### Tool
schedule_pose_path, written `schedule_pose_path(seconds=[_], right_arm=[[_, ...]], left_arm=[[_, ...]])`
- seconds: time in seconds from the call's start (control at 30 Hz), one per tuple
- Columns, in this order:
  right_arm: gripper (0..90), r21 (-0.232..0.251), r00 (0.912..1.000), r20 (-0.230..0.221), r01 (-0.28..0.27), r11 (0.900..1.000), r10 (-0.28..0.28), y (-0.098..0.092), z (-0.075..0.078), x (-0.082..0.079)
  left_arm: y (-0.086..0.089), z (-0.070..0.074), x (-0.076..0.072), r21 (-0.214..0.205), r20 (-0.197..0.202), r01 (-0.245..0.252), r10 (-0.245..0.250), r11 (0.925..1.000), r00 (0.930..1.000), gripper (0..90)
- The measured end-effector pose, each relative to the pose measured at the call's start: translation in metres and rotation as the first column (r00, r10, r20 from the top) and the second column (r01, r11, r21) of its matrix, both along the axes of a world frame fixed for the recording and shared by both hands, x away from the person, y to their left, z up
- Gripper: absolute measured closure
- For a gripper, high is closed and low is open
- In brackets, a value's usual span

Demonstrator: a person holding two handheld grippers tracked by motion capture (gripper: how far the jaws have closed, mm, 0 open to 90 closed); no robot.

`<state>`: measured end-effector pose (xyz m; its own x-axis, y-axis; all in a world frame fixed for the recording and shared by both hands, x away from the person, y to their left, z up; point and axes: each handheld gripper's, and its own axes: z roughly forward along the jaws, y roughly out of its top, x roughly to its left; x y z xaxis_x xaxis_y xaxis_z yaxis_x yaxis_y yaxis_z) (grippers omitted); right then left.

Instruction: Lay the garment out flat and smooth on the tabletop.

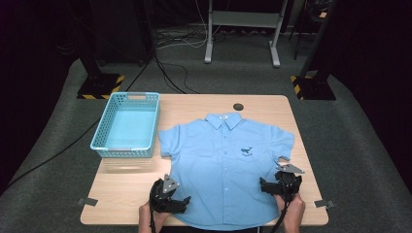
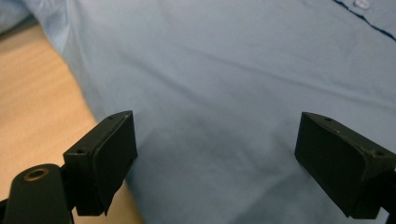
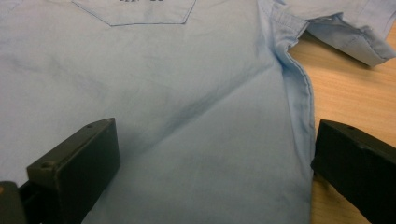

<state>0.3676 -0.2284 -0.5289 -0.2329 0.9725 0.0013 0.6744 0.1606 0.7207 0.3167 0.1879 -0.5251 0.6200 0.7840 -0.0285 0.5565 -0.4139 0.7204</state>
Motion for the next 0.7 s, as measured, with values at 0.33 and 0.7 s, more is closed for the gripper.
schedule_pose_path(seconds=[0.33,0.7], right_arm=[[0.0,0.000,1.0000,0.000,0.000,1.0000,0.000,0.000,0.000,0.000],[0.0,0.000,1.0000,0.000,-0.001,1.0000,0.001,0.000,0.000,0.000]], left_arm=[[0.035,-0.007,-0.021,0.001,0.047,-0.032,0.032,0.9995,0.9984,10.7],[0.044,-0.002,-0.017,-0.058,0.024,-0.064,0.066,0.9962,0.9975,2.1]])
